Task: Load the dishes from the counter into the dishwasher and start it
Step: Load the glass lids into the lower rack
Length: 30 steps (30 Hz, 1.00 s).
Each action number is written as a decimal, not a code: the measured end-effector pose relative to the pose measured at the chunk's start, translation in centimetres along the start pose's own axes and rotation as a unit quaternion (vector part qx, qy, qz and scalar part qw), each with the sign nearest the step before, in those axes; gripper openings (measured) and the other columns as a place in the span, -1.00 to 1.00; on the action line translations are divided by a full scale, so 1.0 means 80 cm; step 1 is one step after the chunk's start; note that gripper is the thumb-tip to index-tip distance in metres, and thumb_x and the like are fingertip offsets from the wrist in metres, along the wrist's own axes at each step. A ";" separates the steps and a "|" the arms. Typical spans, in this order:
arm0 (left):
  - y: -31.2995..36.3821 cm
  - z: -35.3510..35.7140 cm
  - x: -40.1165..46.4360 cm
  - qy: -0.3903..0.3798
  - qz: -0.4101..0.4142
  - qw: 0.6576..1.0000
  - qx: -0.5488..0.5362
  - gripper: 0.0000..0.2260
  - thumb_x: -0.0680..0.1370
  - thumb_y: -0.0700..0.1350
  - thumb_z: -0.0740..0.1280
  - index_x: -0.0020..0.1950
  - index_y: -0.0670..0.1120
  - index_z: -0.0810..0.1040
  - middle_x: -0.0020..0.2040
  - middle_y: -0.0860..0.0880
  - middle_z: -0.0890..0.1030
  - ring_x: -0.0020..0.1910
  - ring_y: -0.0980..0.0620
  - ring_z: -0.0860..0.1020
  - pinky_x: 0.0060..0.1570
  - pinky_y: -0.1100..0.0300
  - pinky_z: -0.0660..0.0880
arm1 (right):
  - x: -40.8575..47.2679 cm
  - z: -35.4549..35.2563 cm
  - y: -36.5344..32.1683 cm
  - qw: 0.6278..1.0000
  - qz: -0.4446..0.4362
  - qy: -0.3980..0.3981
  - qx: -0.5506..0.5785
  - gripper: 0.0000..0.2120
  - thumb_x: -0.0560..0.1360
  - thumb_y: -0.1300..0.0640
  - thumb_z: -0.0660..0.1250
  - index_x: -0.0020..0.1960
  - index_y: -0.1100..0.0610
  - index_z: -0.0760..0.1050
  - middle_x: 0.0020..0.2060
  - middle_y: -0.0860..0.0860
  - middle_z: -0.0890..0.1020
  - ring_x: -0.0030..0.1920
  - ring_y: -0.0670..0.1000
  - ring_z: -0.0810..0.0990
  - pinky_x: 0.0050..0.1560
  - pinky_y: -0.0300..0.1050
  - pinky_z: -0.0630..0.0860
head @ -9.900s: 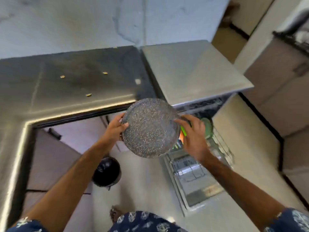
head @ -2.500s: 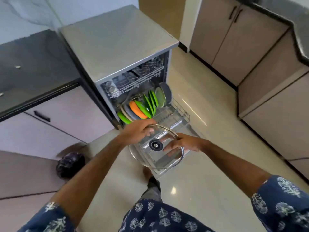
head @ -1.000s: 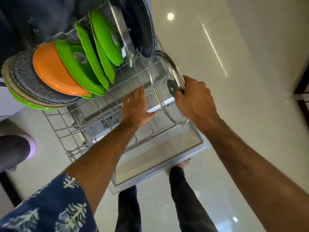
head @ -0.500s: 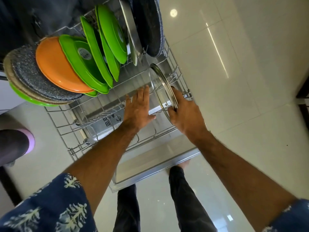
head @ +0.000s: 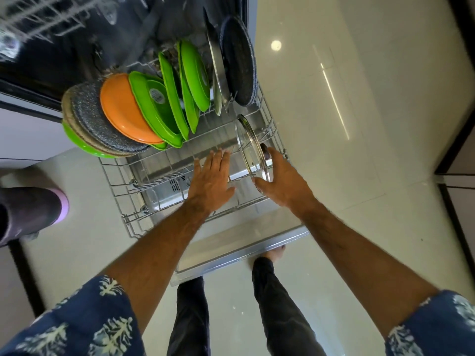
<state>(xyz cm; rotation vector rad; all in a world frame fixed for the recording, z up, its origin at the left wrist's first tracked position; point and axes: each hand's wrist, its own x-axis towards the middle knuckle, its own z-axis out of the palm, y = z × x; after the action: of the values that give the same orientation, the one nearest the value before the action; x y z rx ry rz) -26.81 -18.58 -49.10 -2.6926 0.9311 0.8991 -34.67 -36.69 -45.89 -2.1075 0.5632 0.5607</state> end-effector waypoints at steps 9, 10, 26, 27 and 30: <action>0.012 -0.113 -0.192 0.082 -0.048 0.995 -0.022 -0.22 0.60 0.29 0.11 0.63 -0.14 -0.06 0.64 -0.18 -0.06 0.62 -0.18 -0.09 0.54 -0.26 -0.10 | -0.126 -0.048 -0.104 0.938 -0.166 -0.002 -0.304 -0.12 0.54 -0.20 0.29 0.62 0.16 -0.08 0.59 0.19 0.01 0.58 0.22 0.01 0.53 0.19 0.15; 0.011 -0.126 -0.220 0.093 -0.056 0.994 -0.024 -0.23 0.60 0.30 0.10 0.63 -0.14 -0.05 0.64 -0.18 -0.06 0.62 -0.18 -0.09 0.54 -0.26 -0.10 | -0.147 -0.052 -0.123 0.932 -0.181 -0.005 -0.314 -0.13 0.54 -0.21 0.28 0.62 0.16 -0.07 0.59 0.20 0.01 0.58 0.22 0.01 0.53 0.21 0.13; -0.155 -0.121 -0.738 0.238 -0.279 0.927 -0.077 -0.23 0.58 0.36 -0.13 0.63 -0.13 0.01 0.63 -0.22 -0.01 0.61 -0.24 -0.05 0.52 -0.30 0.00 | -0.445 0.109 -0.461 0.778 -0.449 -0.006 -0.439 -0.17 0.52 -0.26 0.24 0.61 0.12 0.03 0.59 0.14 0.08 0.57 0.21 0.10 0.51 0.26 0.07; -0.172 -0.114 -0.773 0.247 -0.300 0.918 -0.080 -0.23 0.59 0.36 -0.11 0.63 -0.14 0.03 0.63 -0.23 0.01 0.61 -0.24 -0.04 0.52 -0.31 0.00 | -0.464 0.130 -0.485 0.764 -0.471 -0.001 -0.441 -0.18 0.52 -0.26 0.24 0.61 0.12 0.04 0.59 0.15 0.10 0.56 0.21 0.13 0.50 0.27 0.10; -0.217 -0.097 -0.874 0.266 -0.356 0.891 -0.086 -0.23 0.58 0.36 -0.12 0.64 -0.12 0.03 0.63 -0.20 0.01 0.61 -0.23 -0.04 0.54 -0.28 -0.06 | -0.518 0.192 -0.552 0.730 -0.517 0.005 -0.447 -0.19 0.52 -0.28 0.19 0.60 0.13 0.06 0.57 0.16 0.16 0.54 0.22 0.19 0.47 0.30 0.17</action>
<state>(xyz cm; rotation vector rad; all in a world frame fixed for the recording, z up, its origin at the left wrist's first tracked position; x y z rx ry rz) -56.30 28.53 -2.63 -3.1051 -0.1510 0.0846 -45.19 7.17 -2.62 -2.8202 -1.1258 0.1161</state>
